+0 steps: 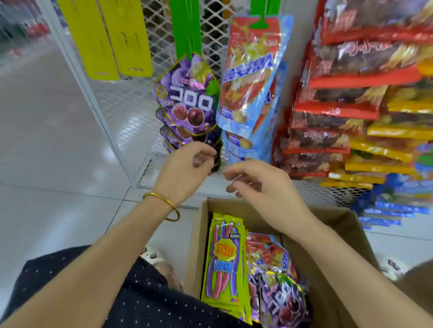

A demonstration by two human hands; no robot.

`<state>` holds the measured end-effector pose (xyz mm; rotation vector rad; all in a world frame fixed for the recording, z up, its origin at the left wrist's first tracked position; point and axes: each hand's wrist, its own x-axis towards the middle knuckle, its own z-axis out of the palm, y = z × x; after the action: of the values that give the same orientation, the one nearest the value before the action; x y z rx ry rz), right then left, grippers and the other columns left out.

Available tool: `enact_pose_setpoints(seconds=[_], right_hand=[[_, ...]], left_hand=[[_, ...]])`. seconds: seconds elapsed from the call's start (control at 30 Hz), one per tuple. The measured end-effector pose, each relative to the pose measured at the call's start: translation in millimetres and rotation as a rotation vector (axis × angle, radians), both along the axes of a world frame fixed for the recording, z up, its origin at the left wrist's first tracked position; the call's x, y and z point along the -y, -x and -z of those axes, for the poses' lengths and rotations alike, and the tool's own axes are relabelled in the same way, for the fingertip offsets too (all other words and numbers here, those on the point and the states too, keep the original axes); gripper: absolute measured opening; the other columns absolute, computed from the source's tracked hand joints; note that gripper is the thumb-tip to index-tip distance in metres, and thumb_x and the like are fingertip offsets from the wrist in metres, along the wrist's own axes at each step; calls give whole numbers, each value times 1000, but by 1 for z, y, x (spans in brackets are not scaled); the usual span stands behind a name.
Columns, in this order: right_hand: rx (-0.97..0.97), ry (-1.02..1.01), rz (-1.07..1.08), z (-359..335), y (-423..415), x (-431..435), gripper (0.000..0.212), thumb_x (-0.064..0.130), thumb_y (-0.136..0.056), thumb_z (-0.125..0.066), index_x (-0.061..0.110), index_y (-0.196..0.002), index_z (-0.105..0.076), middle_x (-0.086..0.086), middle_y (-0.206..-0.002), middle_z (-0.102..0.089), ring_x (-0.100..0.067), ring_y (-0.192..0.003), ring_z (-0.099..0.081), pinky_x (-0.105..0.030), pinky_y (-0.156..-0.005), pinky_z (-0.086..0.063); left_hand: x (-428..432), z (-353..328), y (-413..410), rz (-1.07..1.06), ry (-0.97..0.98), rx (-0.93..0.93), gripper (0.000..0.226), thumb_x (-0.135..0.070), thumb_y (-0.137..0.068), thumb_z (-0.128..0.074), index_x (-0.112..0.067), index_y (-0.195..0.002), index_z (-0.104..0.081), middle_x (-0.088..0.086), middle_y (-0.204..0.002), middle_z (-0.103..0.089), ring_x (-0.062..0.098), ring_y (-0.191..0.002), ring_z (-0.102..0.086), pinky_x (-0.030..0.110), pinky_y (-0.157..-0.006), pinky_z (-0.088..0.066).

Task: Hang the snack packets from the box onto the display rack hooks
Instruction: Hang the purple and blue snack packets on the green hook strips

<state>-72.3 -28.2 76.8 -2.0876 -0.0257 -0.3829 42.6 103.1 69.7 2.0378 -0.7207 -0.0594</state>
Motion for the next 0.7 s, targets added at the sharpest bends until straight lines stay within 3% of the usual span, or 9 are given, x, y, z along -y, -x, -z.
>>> enact_pose_setpoints(seconds=[0.17,0.27,0.33,0.37,0.43,0.53,0.7], right_hand=[[-559,169,69,138,31,72,22,2,-83,-64,4,-104,-67,-9,-102,-67,-17,-92,-59,-24,-84,-43],[-742,97,190,211,59,103,16,2,-82,-65,8,-96,-68,-9,-94,-65,-19,-87,-57,-21,-72,-43],[-893,100,217,245,78,111,25,4,-84,-63,5,-109,-63,-13,-104,-64,-18,-89,-55,-18,-70,-40],[-961,140,180,258,85,111,33,8,-85,-63,5,-118,-59,-12,-114,-62,-19,-96,-55,-20,-76,-41],[-1012,230,44,278,92,106,47,16,-86,-63,9,-130,-49,-8,-131,-54,-22,-117,-52,-24,-94,-37],[-979,279,-92,289,87,96,47,18,-87,-61,8,-131,-48,-8,-134,-52,-24,-123,-47,-27,-96,-34],[-957,364,-17,299,87,96,15,19,-80,-66,17,-90,-55,-6,-104,-52,-26,-100,-53,-36,-83,-46]], left_hand=[[14,64,33,218,-397,-122,15,-6,-85,-60,-6,-99,-66,-1,-88,-61,0,-70,-52,0,-64,-37],[29,88,44,286,-488,-187,17,-5,-85,-59,-5,-101,-65,6,-97,-63,9,-79,-56,9,-67,-45],[38,98,48,319,-541,-192,17,-5,-86,-59,-3,-102,-65,4,-98,-62,7,-78,-56,10,-72,-48],[42,103,49,340,-566,-191,18,-6,-86,-60,-4,-103,-65,4,-99,-62,9,-81,-57,16,-78,-49],[50,109,51,369,-610,-195,19,-11,-86,-60,-7,-104,-65,2,-99,-62,10,-87,-56,18,-82,-45],[60,115,52,384,-632,-212,18,-14,-87,-60,-12,-105,-65,-4,-97,-60,7,-86,-54,15,-79,-41],[67,120,51,398,-670,-246,18,-17,-89,-58,-17,-106,-63,-7,-96,-58,7,-87,-55,14,-74,-40]])
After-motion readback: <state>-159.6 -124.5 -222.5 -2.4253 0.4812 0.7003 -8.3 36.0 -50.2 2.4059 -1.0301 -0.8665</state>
